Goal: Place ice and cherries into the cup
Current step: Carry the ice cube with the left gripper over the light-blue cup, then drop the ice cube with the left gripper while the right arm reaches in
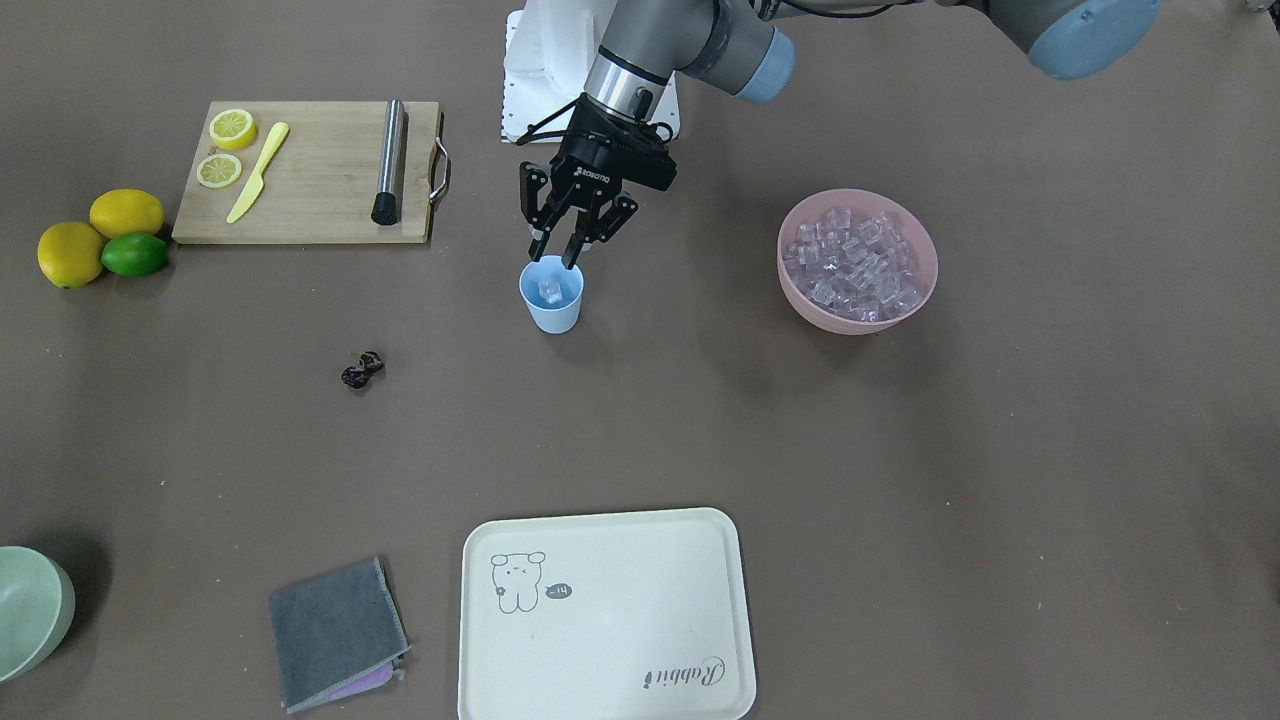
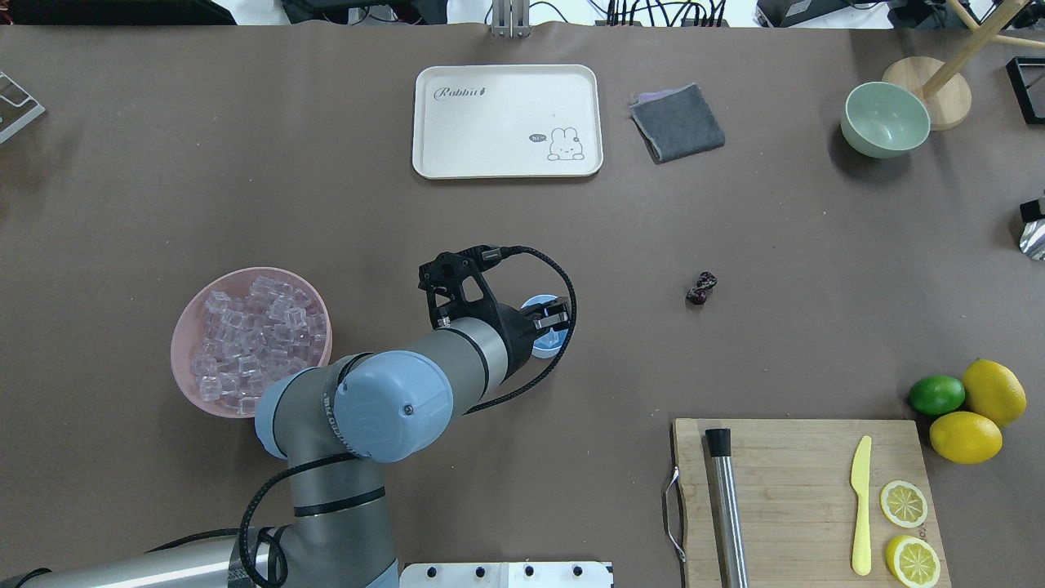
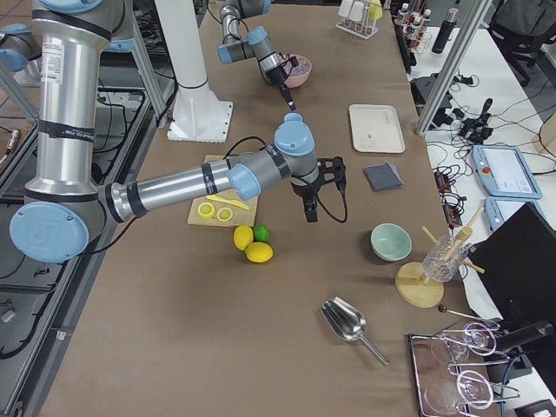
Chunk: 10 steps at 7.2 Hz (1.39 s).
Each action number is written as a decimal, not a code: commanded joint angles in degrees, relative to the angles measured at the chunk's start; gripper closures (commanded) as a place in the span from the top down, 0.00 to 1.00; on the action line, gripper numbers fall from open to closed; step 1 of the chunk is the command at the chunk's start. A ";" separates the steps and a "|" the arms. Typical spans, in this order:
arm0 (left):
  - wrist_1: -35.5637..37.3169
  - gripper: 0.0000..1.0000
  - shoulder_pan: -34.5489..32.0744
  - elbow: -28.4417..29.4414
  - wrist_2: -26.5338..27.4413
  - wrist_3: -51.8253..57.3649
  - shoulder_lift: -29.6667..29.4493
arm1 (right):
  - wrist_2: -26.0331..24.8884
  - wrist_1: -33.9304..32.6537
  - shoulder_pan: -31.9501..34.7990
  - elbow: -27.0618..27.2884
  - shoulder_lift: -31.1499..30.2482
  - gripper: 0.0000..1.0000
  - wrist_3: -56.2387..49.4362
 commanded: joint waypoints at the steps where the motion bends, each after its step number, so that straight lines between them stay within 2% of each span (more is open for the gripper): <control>1: 1.36 0.98 0.00 -0.49 0.25 4.96 1.98 | -0.17 -0.03 -0.54 0.08 0.30 1.00 0.49; 2: 1.63 0.98 -0.35 -2.58 0.08 13.53 4.53 | -0.18 -0.03 -1.06 0.08 2.13 1.00 3.71; 3: 2.07 1.00 -0.61 -6.96 -0.79 25.54 10.03 | -0.96 -0.03 -2.98 0.08 3.45 1.00 6.61; 4: 4.17 1.00 -2.35 -12.39 -6.55 30.62 14.35 | -2.36 -0.12 -4.74 0.08 5.12 1.00 9.42; 5: 9.06 1.00 -5.94 -15.58 -11.82 31.02 17.96 | -4.64 -0.12 -7.81 0.26 7.40 1.00 14.59; 6: 18.33 1.00 -10.41 -19.18 -16.23 31.63 21.04 | -7.97 -0.12 -11.75 0.35 9.60 1.00 19.77; 7: 25.65 1.00 -15.24 -22.09 -18.45 36.86 23.25 | -12.00 -0.12 -15.88 0.35 11.53 1.00 24.17; 8: 26.76 1.00 -20.16 -25.60 -22.12 46.31 29.97 | -16.48 -0.38 -20.97 0.17 14.25 1.00 28.83; 9: 26.77 1.00 -27.17 -26.68 -28.51 54.49 35.52 | -20.96 -0.73 -26.15 -0.26 17.41 1.00 34.36; 10: 26.51 1.00 -35.25 -26.43 -34.23 65.10 40.01 | -23.09 -2.04 -29.16 -0.27 19.09 1.00 37.11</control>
